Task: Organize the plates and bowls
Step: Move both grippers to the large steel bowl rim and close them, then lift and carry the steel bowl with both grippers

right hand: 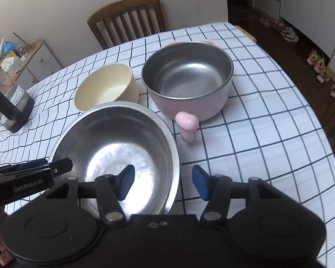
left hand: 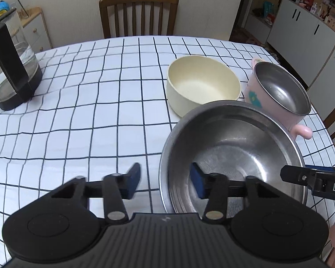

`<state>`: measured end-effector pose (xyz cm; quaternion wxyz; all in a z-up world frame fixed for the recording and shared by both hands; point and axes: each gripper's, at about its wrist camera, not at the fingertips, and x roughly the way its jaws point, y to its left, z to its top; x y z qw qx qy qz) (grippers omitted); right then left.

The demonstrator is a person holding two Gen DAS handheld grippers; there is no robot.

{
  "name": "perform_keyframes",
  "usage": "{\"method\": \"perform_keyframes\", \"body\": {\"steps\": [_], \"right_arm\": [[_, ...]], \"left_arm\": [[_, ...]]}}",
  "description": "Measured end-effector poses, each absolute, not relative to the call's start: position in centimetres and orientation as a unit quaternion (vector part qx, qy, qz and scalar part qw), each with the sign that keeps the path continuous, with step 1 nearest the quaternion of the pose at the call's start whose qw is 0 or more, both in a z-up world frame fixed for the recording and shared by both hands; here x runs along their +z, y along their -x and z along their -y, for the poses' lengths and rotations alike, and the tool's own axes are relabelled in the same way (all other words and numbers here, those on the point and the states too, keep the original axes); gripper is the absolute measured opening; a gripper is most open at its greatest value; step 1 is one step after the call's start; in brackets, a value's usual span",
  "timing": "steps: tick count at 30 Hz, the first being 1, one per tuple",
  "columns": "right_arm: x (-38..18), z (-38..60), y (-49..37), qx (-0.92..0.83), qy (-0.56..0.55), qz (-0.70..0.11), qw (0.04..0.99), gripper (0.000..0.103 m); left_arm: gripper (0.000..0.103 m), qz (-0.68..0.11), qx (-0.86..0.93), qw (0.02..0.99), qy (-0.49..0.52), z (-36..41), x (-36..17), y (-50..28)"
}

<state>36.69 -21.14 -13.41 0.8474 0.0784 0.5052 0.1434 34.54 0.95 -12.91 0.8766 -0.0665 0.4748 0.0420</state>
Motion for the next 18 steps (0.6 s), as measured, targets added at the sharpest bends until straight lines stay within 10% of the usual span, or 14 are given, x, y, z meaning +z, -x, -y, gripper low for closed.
{"method": "perform_keyframes", "body": {"steps": [18], "right_arm": [[-12.9,21.1,-35.1,0.122,-0.075,-0.509,0.849,0.011]], "left_arm": [[0.016,-0.484,0.049,0.87,0.08,-1.8,-12.4,-32.4]]}}
